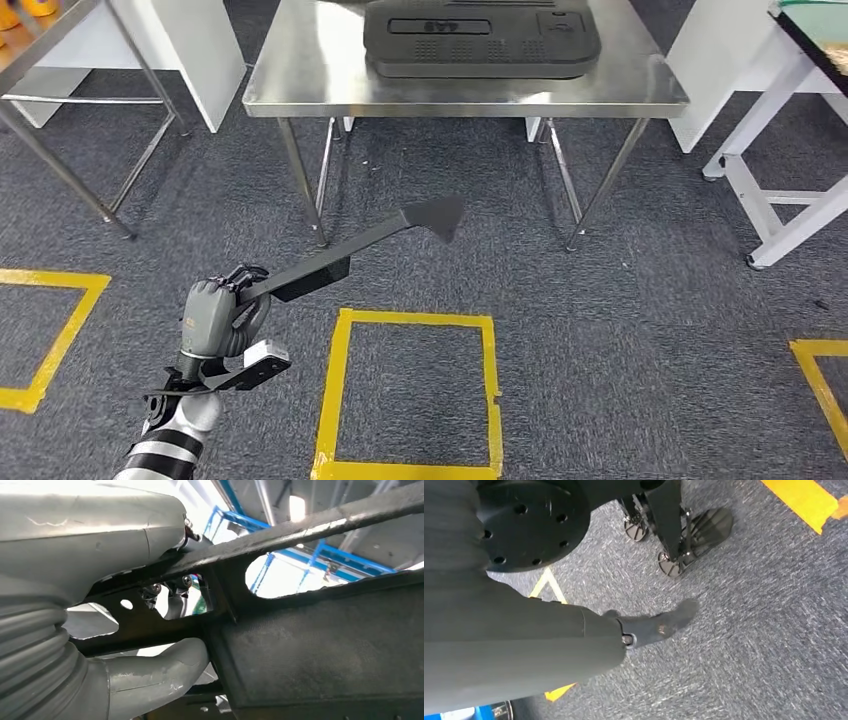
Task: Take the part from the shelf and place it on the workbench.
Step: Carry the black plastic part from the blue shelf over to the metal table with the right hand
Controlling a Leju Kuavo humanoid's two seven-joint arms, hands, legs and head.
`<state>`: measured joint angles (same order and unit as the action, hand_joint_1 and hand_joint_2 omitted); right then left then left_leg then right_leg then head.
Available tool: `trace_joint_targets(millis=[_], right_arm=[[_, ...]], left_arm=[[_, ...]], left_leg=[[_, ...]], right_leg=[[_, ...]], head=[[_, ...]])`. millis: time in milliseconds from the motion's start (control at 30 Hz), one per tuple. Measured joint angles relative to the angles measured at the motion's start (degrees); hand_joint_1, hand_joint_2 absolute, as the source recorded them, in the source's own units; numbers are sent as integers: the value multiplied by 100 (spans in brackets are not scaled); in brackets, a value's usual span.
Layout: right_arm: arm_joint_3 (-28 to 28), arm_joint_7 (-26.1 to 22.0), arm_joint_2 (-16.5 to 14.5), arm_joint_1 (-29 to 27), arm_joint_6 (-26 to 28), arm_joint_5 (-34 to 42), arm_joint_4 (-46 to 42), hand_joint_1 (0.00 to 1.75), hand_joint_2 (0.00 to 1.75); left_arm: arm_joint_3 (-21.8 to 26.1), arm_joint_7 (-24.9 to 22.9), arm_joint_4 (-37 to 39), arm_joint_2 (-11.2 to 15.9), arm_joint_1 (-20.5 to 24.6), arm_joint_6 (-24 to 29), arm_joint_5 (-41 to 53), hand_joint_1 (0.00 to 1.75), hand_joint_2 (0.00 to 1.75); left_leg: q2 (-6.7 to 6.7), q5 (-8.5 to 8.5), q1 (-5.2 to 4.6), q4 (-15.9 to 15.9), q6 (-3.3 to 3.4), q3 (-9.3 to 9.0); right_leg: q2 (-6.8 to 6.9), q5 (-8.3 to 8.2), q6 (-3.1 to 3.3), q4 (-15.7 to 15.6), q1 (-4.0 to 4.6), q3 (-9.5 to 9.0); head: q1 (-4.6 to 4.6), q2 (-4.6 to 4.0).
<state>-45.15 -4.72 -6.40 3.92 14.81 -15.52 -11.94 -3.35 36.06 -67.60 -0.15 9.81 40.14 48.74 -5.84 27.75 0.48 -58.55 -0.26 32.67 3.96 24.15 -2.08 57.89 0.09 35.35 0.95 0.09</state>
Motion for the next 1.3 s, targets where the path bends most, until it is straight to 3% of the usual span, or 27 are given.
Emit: trace_joint_targets(millis=[33,67,133,200,233,267,300,333,400,467,600,900,1033,1300], right_arm=[[0,-2,-1,-9,5,-9,1,0,175],[0,-1,-2,-20,8,-15,1,0,175],[-1,1,-2,-22,12,-24,1,0,175],[-1,0,-5,-9,12,-32,1,0,175],[-1,-1,-7,-4,10,-36,1,0,175],[-1,-1,-8,-3,9,-39,1,0,175],[-1,-1,-9,-4,7,-41,1,0,175],[-1,-1,-11,-6,3,-43,1,0,175],[-1,-2,-16,-12,-4,-50,1,0,175],[-1,-8,-15,-14,-14,-62,1,0,175],[-1,-10,-9,-28,-26,-76,1,0,175],[1,-31,-15,-21,-60,-138,1,0,175],[2,-53,-5,-20,-82,-200,1,0,175],[25,-64,13,-19,-107,-261,1,0,175]], left_arm=[[-2,4,-7,1,0,-1,-9,175,175],[-3,12,-18,-1,-1,-1,-14,175,175],[-4,42,-44,1,-10,0,-26,175,175],[-4,55,-55,13,-42,1,-43,175,175],[-4,52,-55,20,-68,1,-51,175,175],[-4,49,-56,26,-93,1,-59,175,175],[-5,48,-57,30,-112,1,-70,175,175],[-6,48,-63,34,-122,1,-90,175,175],[-14,49,-84,46,-122,1,-145,175,175],[-50,27,-113,61,-124,1,-211,175,175],[-146,-13,-145,105,-139,1,-260,175,175],[-334,-141,-295,230,-80,1,-323,175,175],[-554,-420,-379,367,168,1,-335,175,175],[-908,-669,-383,540,695,1,-373,175,175]], left_leg=[[-38,12,6,8,-30,-29],[6,42,20,-13,-62,-42],[275,256,49,-319,-112,78],[535,616,62,-1017,-136,427],[575,732,62,-1340,-144,609],[591,738,65,-1513,-150,729],[595,621,70,-1477,-153,747],[595,411,78,-1234,-152,659],[601,7,94,-507,-148,338],[616,-128,96,-104,-114,159],[644,-132,66,-67,-63,168],[645,-125,30,-71,15,174],[644,-130,32,-70,25,175],[636,-142,43,-61,32,169]], right_leg=[[-54,-10,39,-13,-9,-8],[-100,-16,71,-30,-27,-24],[-174,-28,153,-66,-77,-62],[-247,-20,209,-68,-83,-74],[-290,-17,224,-67,-78,-80],[-337,-12,229,-64,-75,-88],[-378,-5,231,-60,-75,-101],[-413,5,223,-53,-79,-120],[-465,42,178,-21,-68,-144],[-492,71,148,21,-35,-124],[-492,58,179,-16,-30,-119],[-489,25,113,-70,-53,-132],[-488,23,72,-70,-50,-126],[-491,18,67,-54,-32,-120]], head=[[10,0],[12,0],[37,0],[64,0],[68,0],[67,0],[69,0],[69,0],[76,0],[73,0],[59,0],[62,0],[63,0],[63,0]])
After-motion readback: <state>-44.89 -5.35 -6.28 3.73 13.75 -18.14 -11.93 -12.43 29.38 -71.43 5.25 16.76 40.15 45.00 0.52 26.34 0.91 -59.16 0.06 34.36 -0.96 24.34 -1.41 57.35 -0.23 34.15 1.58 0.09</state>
